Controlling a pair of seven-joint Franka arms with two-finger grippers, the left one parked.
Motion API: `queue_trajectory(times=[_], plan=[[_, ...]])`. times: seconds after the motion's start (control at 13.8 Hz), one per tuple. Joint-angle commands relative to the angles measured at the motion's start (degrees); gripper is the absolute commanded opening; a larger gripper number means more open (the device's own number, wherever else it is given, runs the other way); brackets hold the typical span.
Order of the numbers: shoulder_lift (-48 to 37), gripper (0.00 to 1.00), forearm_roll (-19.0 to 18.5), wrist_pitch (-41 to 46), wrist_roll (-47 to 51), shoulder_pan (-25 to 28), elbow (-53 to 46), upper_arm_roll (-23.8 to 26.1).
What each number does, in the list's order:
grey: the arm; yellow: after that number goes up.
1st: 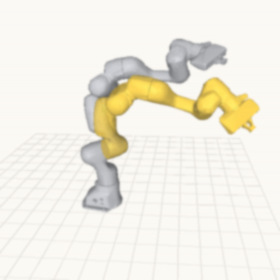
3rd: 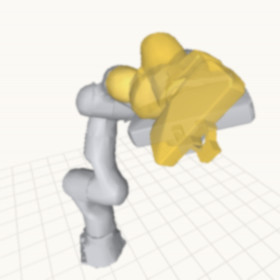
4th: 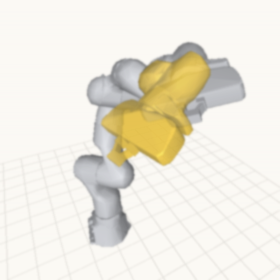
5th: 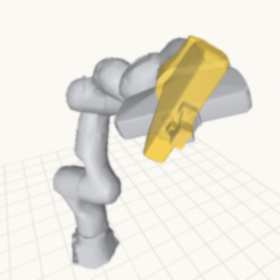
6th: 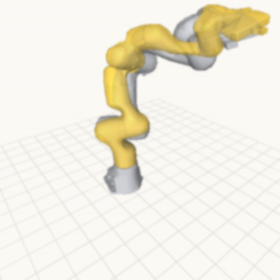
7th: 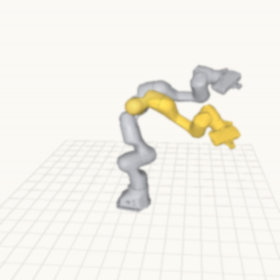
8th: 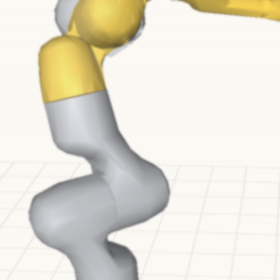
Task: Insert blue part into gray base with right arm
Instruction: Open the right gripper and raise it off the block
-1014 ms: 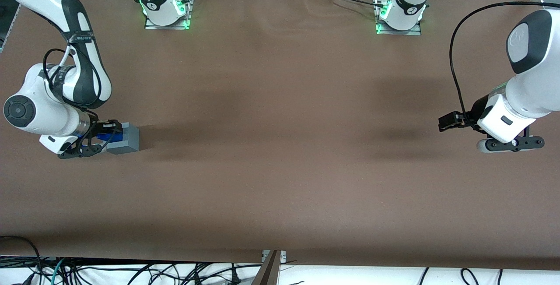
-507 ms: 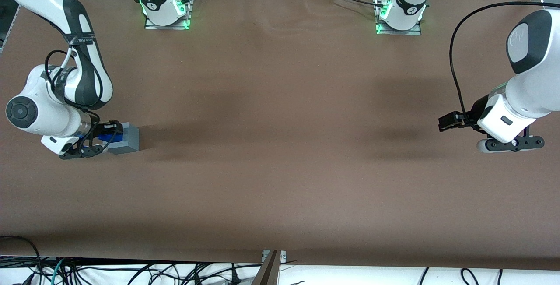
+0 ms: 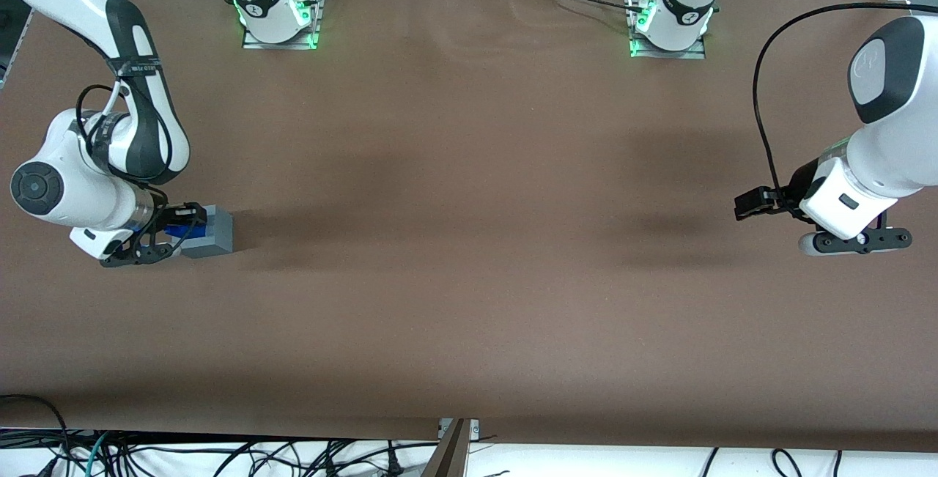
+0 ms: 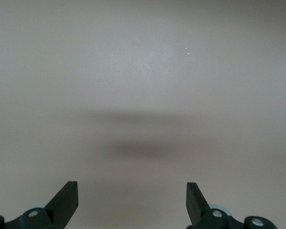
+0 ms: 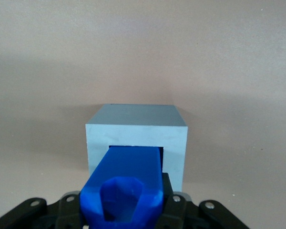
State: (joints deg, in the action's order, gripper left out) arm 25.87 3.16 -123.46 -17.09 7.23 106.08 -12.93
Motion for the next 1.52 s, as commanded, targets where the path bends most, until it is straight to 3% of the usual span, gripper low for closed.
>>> queue_trajectory(times=[0.0, 0.36, 0.72, 1.23, 1.45], plan=[[-0.91, 0.99, 1.58, -0.38, -0.76, -0.38, 0.09, 0.28], [-2.13, 0.99, 1.58, 0.24, -0.76, -0.29, -0.26, 0.37], [-8.72, 0.99, 1.58, 3.04, -0.23, 0.24, -1.40, 1.59], [-21.11, 0.99, 0.71, 17.53, 8.20, 0.41, -4.56, 6.43], [-22.62, 0.99, 0.62, 27.80, 9.35, 0.41, -11.05, 6.69]])
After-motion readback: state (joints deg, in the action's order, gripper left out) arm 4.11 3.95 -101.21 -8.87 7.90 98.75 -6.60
